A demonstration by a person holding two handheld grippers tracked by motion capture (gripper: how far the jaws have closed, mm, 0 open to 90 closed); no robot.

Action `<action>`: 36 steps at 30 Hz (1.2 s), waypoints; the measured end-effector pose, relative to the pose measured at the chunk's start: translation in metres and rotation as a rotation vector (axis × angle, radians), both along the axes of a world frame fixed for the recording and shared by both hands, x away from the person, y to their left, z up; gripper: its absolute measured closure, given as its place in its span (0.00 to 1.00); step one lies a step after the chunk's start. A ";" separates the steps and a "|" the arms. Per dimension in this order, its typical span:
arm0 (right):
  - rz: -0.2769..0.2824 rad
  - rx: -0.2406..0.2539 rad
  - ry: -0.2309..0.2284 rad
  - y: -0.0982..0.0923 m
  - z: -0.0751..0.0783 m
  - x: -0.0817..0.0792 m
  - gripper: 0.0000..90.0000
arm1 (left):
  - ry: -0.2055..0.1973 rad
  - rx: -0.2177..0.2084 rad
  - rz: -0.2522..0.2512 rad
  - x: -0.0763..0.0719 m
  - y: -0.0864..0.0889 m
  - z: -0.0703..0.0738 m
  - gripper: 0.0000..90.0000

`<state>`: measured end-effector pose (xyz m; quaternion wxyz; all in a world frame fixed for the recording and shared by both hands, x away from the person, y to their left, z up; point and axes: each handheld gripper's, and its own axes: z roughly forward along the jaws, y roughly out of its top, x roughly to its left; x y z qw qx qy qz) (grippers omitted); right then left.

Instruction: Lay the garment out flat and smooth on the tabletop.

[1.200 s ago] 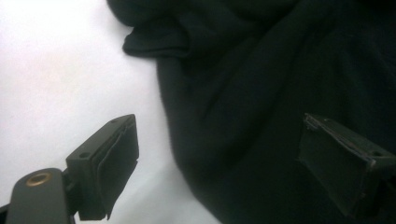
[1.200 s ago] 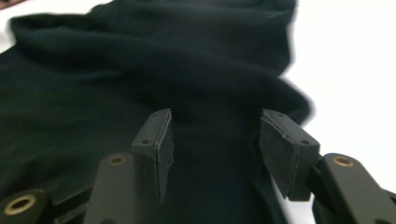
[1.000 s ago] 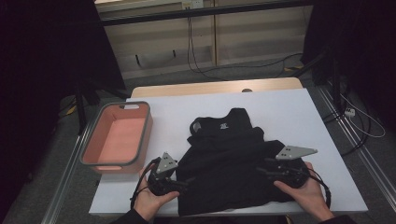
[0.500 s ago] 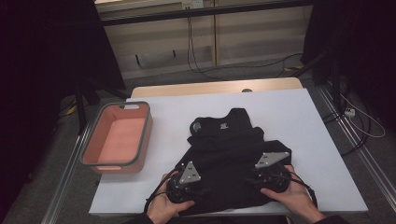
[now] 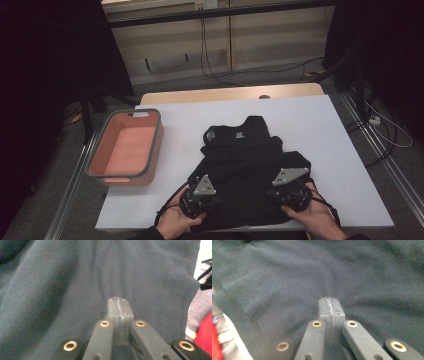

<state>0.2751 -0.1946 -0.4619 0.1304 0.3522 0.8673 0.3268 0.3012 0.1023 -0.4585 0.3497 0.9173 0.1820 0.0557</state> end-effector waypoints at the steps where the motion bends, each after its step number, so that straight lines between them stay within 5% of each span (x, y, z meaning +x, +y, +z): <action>1: 0.006 -0.003 0.001 0.000 0.000 -0.004 1.00 | 0.010 -0.017 0.011 -0.003 0.001 0.000 1.00; 6: 0.022 -0.010 0.011 0.005 0.001 -0.020 1.00 | 0.024 0.001 -0.004 -0.017 0.005 0.001 1.00; 7: 0.026 -0.007 0.016 0.006 0.001 -0.024 1.00 | 0.012 0.043 -0.040 -0.017 0.008 0.003 1.00; 9: 0.036 -0.005 0.017 0.008 0.001 -0.030 1.00 | 0.041 0.005 -0.018 -0.024 0.008 0.002 1.00; 10: 0.045 -0.003 0.020 0.009 0.001 -0.033 1.00 | 0.029 0.046 -0.062 -0.025 0.011 0.004 1.00; 11: 0.050 -0.006 0.023 0.010 0.001 -0.036 1.00 | 0.043 0.012 -0.030 -0.031 0.010 0.002 1.00; 18: 0.101 0.017 0.050 0.013 0.002 -0.060 1.00 | 0.070 -0.011 -0.028 -0.052 0.016 0.004 1.00; 21: 0.049 0.066 0.017 0.005 0.006 -0.059 0.82 | 0.087 -0.040 0.003 -0.046 0.021 0.005 0.98; 22: 0.022 0.093 0.019 0.001 0.008 -0.055 0.78 | 0.091 -0.047 0.022 -0.042 0.022 0.006 0.91; 23: -0.006 0.112 0.021 -0.003 0.009 -0.051 0.73 | 0.076 -0.041 0.033 -0.038 0.024 0.007 0.81; 26: -0.066 0.138 0.026 -0.011 0.010 -0.042 0.66 | 0.047 -0.054 0.085 -0.024 0.031 0.010 0.76; 31: -0.114 0.106 -0.012 -0.022 0.011 -0.029 0.66 | 0.007 -0.045 0.148 0.002 0.040 0.009 0.70; 36: -0.165 0.018 -0.061 -0.036 0.009 -0.022 0.67 | -0.017 -0.022 0.178 0.024 0.042 0.005 0.64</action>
